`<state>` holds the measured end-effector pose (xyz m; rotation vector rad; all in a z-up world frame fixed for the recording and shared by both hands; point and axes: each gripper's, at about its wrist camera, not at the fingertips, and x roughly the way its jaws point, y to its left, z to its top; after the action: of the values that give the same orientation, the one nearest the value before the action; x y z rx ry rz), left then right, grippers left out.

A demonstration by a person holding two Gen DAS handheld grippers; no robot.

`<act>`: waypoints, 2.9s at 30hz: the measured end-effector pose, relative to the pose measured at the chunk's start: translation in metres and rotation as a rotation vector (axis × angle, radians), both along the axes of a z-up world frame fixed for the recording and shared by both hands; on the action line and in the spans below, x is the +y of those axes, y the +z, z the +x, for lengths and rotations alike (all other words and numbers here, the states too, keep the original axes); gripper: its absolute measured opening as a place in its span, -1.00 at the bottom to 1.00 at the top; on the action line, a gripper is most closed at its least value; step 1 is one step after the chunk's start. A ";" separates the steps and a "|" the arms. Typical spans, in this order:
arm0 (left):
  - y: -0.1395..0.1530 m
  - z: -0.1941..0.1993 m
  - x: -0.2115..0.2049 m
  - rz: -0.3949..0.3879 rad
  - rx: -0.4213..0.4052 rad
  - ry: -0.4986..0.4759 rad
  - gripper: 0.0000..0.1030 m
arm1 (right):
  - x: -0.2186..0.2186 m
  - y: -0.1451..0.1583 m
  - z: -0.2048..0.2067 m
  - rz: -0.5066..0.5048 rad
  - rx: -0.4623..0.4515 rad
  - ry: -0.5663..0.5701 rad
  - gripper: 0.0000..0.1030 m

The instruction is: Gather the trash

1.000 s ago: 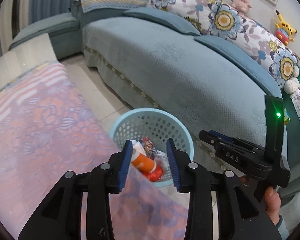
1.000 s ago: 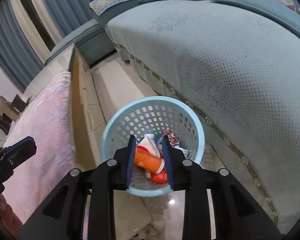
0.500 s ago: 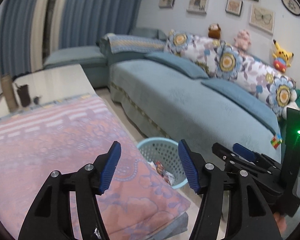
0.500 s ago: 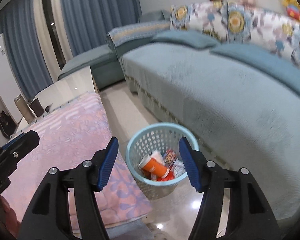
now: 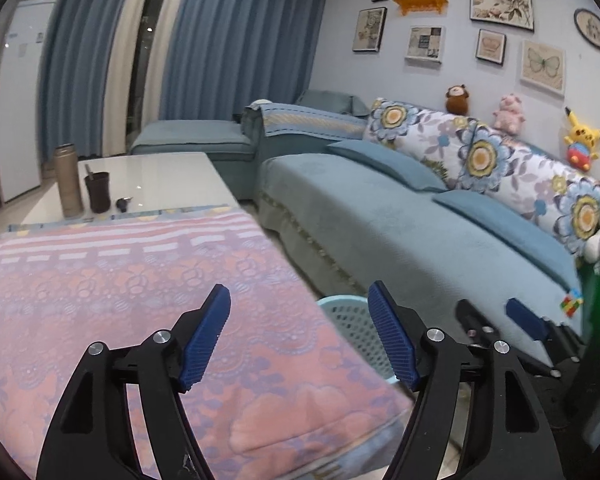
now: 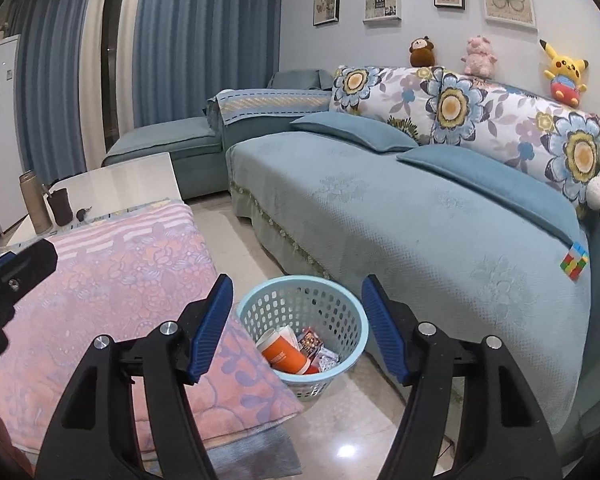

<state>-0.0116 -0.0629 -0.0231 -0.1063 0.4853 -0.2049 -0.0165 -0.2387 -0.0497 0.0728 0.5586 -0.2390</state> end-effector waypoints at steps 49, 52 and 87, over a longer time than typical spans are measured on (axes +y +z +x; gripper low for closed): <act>-0.015 -0.002 -0.002 0.082 -0.083 0.030 0.58 | 0.007 -0.023 0.004 -0.017 -0.024 -0.019 0.23; -0.015 -0.003 -0.003 0.083 -0.087 0.025 0.58 | 0.008 -0.023 0.004 -0.017 -0.025 -0.012 0.22; -0.012 -0.003 0.004 0.079 -0.096 0.046 0.75 | 0.012 -0.022 0.003 -0.013 -0.021 -0.006 0.28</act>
<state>-0.0148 -0.0593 -0.0348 -0.0305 0.3940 -0.1450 -0.0140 -0.2266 -0.0721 0.0643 0.5360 -0.2471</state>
